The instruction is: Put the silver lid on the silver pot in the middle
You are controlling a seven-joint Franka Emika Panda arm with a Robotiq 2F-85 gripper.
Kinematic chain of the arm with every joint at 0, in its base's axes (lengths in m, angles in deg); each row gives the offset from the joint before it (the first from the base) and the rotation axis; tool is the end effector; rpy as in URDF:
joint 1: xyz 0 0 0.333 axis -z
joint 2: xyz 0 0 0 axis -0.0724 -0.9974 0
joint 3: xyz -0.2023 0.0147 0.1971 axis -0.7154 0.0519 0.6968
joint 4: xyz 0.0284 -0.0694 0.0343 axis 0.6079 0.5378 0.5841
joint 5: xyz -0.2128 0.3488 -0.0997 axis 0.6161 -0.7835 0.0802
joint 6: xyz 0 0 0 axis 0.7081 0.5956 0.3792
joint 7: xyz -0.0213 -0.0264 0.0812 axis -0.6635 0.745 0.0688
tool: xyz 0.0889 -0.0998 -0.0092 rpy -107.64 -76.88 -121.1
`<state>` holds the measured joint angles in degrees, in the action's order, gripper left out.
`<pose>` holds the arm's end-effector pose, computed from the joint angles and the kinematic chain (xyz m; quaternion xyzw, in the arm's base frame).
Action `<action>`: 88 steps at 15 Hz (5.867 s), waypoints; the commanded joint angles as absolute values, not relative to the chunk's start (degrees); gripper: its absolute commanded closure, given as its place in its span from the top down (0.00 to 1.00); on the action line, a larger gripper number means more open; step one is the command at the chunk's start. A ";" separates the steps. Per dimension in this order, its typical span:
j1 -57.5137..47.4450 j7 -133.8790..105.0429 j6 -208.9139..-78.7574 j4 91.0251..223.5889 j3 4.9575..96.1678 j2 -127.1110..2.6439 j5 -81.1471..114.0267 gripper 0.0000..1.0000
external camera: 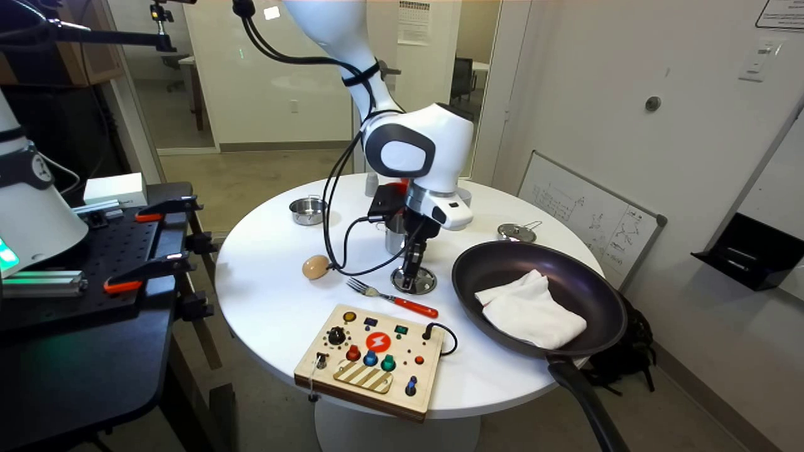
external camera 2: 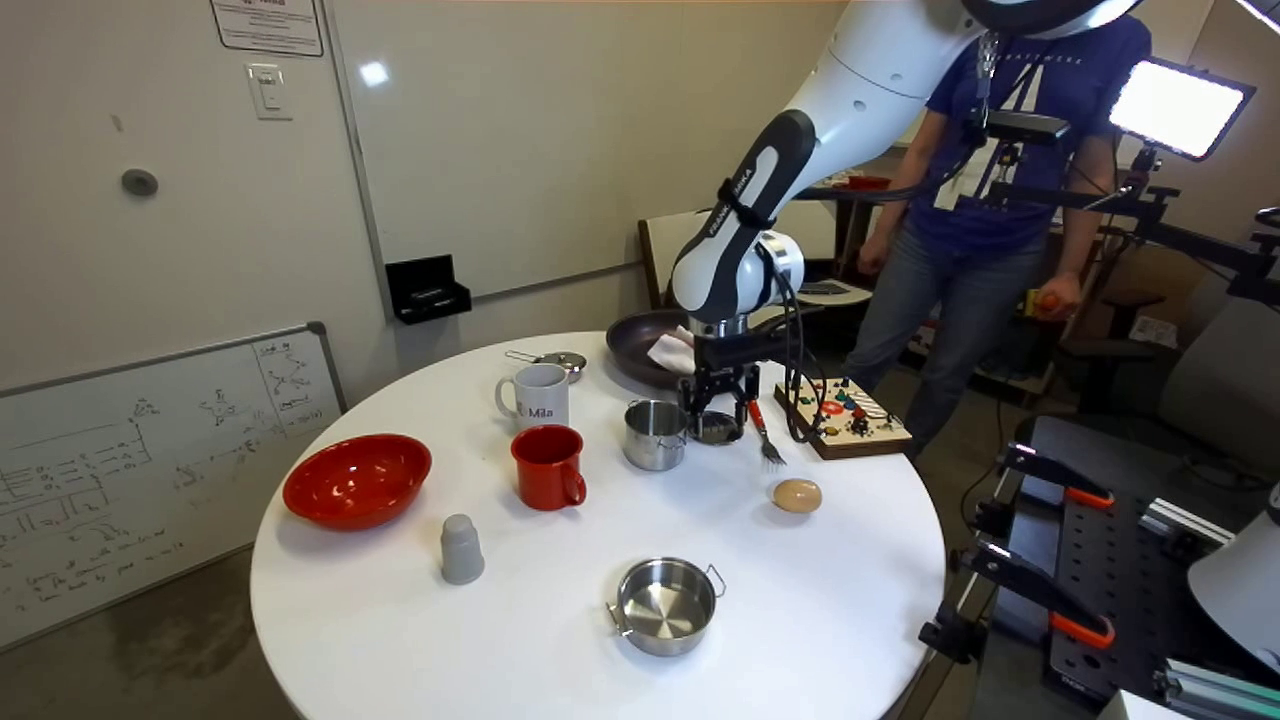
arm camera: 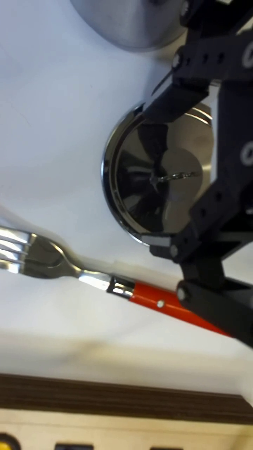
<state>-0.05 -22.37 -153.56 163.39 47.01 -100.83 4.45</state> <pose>0.5910 -0.1278 -0.0468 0.9649 -0.2516 -0.0742 0.0151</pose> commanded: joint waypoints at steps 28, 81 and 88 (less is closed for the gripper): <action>-1.88 -24.73 -151.38 161.73 45.11 -100.57 7.29 0.46; -1.54 -10.76 -146.55 167.16 46.07 -87.60 17.56 0.04; -3.53 -10.37 -143.38 165.26 47.31 -88.82 20.25 0.05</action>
